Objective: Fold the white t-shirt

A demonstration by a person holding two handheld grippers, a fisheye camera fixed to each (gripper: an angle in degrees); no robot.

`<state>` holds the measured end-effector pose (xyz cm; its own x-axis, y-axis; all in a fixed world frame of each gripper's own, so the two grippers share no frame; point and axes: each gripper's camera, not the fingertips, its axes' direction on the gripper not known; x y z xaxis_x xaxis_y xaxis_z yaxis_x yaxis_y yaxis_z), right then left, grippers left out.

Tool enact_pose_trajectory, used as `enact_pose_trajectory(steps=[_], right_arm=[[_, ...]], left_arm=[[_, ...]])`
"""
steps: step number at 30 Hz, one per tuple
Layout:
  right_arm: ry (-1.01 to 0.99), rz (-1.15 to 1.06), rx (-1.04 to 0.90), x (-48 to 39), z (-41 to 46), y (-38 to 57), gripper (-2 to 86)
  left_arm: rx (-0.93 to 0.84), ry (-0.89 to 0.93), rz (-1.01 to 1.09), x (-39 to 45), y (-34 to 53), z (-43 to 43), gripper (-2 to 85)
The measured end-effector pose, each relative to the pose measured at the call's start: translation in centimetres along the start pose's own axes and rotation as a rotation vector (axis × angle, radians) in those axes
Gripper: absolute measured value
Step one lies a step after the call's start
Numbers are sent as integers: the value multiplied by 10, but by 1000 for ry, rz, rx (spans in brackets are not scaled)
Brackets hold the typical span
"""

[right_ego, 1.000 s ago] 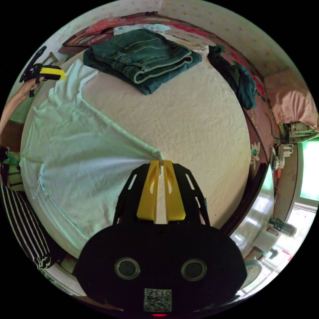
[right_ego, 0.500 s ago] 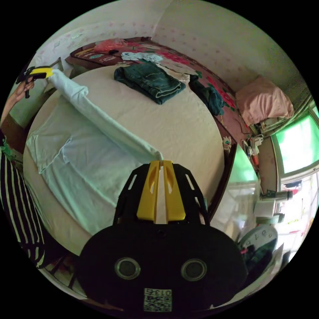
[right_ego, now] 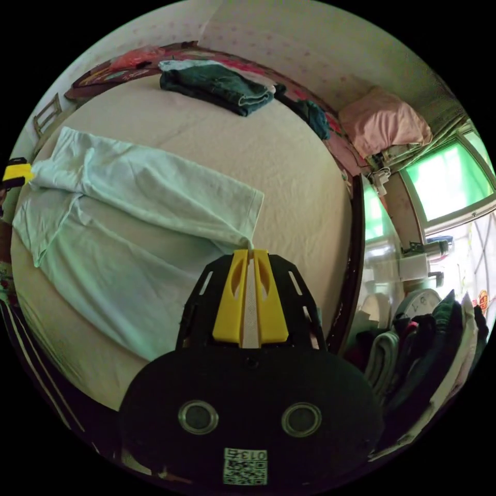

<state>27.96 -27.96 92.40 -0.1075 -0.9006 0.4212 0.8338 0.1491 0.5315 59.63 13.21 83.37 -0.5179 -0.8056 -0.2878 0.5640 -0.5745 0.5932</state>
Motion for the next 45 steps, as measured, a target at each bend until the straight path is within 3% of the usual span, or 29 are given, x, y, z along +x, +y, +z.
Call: enact_pose_trajectory(steps=[6,11,15,18,22,28,30,35,40,45], right_arm=[[-18,-41,-32,-22,8,18,14],[-26,-118,-43,-31,10,32,15],[29,-123,-42,-21,-2,46,13],[43,-19,-2,-11,-9,40,8],[-104,1,78,-31,-2,-1,3],[-339,11,68,-63,33,-67,3],[-367,23,-40,-63,54,-74,4],[-312,121,-2,-35,49,-63,22],[-601,-113,98,-82,15,-79,75],[-719,-215,21,-131,28,-106,72]], left_arm=[[-16,4,-13,-4,11,-1,1],[-137,73,120,11,22,7,0],[-120,118,19,-9,39,-6,-2],[-9,139,-112,-35,41,-21,-2],[23,43,-106,-42,-2,-5,-2],[-153,-103,-20,-41,-52,55,-2],[-131,-97,-9,-46,-50,60,-2],[-102,-62,-87,-64,-40,57,-2],[-10,-14,35,-47,-37,45,-2],[-127,7,149,-38,-43,75,-1]])
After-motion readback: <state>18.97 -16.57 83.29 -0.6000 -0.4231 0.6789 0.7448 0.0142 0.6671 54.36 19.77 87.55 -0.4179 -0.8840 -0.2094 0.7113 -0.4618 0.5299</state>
